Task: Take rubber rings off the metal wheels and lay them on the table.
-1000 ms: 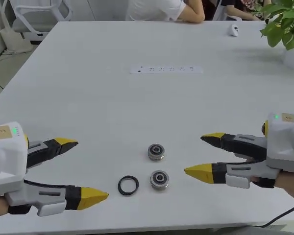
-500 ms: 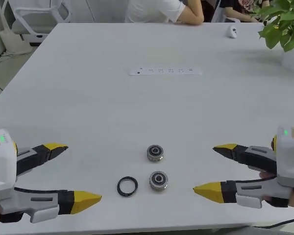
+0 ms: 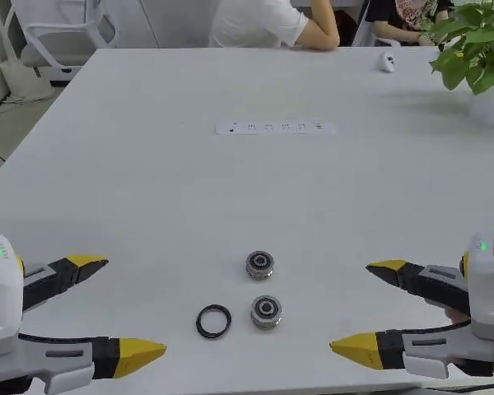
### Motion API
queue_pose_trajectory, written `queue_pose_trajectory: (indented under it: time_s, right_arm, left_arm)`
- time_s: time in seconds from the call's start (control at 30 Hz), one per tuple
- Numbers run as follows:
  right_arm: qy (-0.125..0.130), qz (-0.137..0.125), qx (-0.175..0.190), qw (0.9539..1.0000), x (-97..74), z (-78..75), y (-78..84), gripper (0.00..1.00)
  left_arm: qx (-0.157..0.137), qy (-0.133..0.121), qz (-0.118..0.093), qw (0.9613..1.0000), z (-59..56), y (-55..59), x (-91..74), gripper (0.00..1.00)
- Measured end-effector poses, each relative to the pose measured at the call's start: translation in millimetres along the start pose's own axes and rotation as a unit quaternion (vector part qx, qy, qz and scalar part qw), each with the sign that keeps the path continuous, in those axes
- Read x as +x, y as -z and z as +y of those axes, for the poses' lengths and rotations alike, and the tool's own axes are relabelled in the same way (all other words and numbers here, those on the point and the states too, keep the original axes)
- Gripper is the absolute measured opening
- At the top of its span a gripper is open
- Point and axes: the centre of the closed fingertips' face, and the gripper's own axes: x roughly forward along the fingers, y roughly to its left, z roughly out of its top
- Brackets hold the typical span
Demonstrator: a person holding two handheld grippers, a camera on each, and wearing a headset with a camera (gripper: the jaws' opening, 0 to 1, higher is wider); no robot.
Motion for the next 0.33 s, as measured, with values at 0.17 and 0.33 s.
queue_pose_trajectory:
  time_s: [0.17,0.33]
  right_arm:
    - [0.008,-0.006,0.008,0.9999,-3.4,-3.4,-0.9,0.78]
    - [0.011,-0.01,0.008,0.9999,-5.9,-5.4,-2.6,0.79]
  left_arm:
    - [0.0,-0.002,-0.004,1.0,-0.8,-2.0,-0.1,0.87]
    - [0.0,-0.004,-0.007,1.0,-1.6,-3.9,-1.0,0.88]
